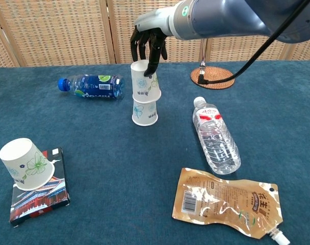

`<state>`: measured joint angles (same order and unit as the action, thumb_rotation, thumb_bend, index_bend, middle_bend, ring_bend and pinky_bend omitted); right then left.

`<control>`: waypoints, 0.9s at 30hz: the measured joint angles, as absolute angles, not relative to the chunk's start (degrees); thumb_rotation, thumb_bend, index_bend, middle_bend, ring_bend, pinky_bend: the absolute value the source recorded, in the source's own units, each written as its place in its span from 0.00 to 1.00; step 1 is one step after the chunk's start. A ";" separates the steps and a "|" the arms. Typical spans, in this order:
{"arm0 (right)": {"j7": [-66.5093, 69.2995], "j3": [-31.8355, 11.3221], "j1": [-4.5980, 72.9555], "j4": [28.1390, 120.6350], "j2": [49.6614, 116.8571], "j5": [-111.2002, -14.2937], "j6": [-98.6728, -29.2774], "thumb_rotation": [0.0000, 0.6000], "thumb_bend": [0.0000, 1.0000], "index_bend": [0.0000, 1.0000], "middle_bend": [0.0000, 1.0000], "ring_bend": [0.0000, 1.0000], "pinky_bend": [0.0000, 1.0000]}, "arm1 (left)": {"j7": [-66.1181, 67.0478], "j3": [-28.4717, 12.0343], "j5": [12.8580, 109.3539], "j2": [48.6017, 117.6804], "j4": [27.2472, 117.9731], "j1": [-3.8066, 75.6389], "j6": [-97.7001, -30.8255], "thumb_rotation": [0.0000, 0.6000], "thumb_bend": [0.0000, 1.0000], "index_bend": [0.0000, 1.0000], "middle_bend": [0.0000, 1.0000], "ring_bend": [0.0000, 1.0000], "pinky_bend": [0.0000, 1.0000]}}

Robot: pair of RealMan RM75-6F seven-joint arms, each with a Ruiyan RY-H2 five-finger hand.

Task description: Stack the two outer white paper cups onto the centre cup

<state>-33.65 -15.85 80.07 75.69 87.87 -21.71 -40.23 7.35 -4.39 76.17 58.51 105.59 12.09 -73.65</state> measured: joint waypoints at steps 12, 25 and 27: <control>-30.11 -15.48 79.99 82.26 81.46 -20.57 -37.23 1.00 0.00 0.00 0.00 0.00 0.00 | 8.07 -3.93 76.42 58.80 105.76 12.32 -73.61 1.00 0.00 0.00 0.00 0.00 0.00; -24.43 -11.52 69.02 87.72 73.08 -44.59 -47.38 1.00 0.00 0.05 0.02 0.00 0.00 | 9.67 -2.64 80.01 60.75 104.70 12.66 -74.01 1.00 0.00 0.00 0.00 0.00 0.00; -21.64 -9.77 65.88 86.85 71.89 -52.61 -50.45 1.00 0.00 0.05 0.02 0.00 0.00 | 10.03 -2.39 81.01 61.32 104.30 12.67 -74.35 1.00 0.00 0.00 0.00 0.00 0.00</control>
<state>-21.64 -9.77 65.88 86.85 71.89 -52.61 -50.45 10.03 -2.39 81.01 61.32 104.30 12.67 -74.35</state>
